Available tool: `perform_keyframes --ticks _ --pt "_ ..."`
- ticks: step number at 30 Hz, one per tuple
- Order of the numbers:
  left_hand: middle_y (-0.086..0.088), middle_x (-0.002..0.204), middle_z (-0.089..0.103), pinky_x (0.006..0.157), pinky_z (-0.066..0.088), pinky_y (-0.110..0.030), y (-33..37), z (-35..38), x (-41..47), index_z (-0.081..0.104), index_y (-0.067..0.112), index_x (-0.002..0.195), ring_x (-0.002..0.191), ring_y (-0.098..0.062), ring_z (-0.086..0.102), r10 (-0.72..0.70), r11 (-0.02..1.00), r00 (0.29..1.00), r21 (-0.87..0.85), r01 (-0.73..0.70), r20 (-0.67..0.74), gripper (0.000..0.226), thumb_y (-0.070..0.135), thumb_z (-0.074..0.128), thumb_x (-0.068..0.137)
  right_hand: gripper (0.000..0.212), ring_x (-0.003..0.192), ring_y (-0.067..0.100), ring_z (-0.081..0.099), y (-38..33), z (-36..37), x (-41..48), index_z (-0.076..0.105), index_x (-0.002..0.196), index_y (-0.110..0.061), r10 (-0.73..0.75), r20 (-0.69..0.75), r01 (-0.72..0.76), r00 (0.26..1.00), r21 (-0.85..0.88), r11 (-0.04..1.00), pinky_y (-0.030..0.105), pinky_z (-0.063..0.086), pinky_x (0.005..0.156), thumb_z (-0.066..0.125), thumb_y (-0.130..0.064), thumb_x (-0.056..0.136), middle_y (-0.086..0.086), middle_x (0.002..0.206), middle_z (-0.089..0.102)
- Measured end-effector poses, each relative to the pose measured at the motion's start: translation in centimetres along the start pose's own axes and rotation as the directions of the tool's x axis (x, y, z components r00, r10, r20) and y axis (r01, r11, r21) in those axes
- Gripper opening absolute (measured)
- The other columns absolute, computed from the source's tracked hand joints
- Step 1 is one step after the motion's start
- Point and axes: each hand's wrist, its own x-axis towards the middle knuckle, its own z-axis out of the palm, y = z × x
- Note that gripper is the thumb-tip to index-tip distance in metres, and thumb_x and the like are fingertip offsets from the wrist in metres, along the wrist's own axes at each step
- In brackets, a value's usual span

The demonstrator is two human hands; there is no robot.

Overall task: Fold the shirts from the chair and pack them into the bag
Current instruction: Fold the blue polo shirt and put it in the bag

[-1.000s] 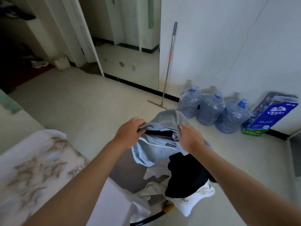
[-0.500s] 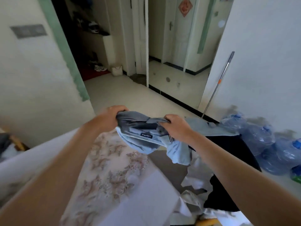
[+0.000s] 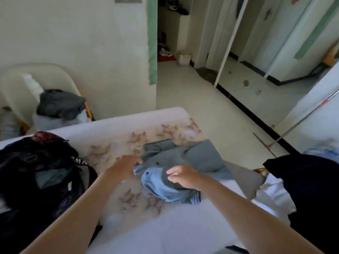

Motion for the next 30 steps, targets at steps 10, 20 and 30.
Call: perform_keyframes --ticks 10,20,30 --pt "0.007 0.155 0.029 0.118 0.02 -0.043 6.6 7.9 1.3 0.038 0.04 0.146 0.145 -0.02 0.021 0.101 0.992 0.995 -0.082 -0.1 0.008 0.067 0.045 0.065 0.085 0.062 0.132 0.023 0.044 8.8 -1.2 4.0 0.048 0.141 -0.032 0.113 -0.043 -0.12 0.993 -0.466 0.877 0.031 0.037 0.107 0.059 -0.012 0.083 0.0 0.145 0.044" --pt "0.001 0.126 0.064 0.09 0.05 -0.031 4.0 8.5 3.2 0.065 0.024 0.125 0.11 -0.022 0.061 -0.009 0.993 0.943 0.112 -0.03 0.332 0.046 -0.003 0.055 0.089 0.016 0.085 0.02 0.06 7.3 -0.4 6.4 0.068 0.094 -0.015 -0.019 0.242 0.14 0.97 -0.492 0.859 0.029 0.041 0.071 0.059 -0.022 0.083 0.007 0.099 0.069" --pt "0.003 0.125 0.059 0.09 0.05 -0.035 -2.4 7.5 -1.7 0.066 0.033 0.108 0.113 -0.022 0.056 -0.431 0.898 0.901 -0.081 0.433 0.048 0.03 0.016 0.048 0.092 0.028 0.115 0.022 0.058 -2.6 2.1 12.9 0.065 0.122 -0.023 -0.385 -0.019 0.341 0.923 -0.427 0.837 0.036 0.049 0.091 0.053 -0.018 0.097 -0.002 0.128 0.058"
